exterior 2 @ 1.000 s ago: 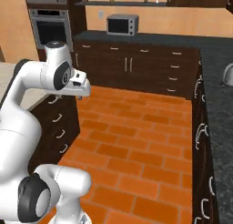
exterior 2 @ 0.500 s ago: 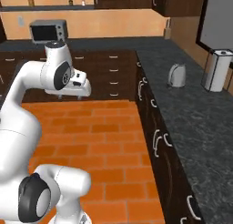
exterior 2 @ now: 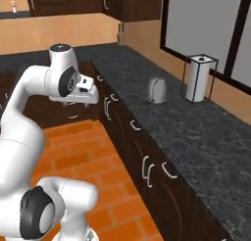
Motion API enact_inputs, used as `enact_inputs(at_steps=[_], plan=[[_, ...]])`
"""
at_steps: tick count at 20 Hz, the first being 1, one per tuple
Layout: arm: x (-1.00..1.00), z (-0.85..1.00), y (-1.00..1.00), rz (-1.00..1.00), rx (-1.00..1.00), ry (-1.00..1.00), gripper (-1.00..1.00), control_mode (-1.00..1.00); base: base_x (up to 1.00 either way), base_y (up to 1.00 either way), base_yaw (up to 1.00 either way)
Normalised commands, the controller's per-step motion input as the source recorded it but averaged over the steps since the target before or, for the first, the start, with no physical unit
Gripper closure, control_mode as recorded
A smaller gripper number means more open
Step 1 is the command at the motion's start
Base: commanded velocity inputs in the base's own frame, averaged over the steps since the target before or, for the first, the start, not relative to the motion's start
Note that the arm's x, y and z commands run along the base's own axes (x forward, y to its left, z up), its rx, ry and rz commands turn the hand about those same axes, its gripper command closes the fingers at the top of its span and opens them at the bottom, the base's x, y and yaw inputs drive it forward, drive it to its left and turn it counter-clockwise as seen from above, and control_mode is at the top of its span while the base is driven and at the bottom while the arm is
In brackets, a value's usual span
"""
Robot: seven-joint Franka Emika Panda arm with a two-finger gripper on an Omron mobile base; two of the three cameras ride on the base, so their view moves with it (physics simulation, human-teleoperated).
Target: Navigate to the electric kettle.
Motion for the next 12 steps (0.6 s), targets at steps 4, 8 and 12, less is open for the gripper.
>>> enact_inputs(at_steps=[4,8,12], plan=[[0.00,0.00,0.00,0.00,0.00,0.00,-1.00,1.00,1.00,0.88,-0.51],[0.00,0.00,0.00,0.00,0.00,0.00,-1.00,1.00,1.00,0.90,-0.52],[0.00,0.00,0.00,0.00,0.00,0.00,-1.00,1.00,1.00,0.88,-0.53]])
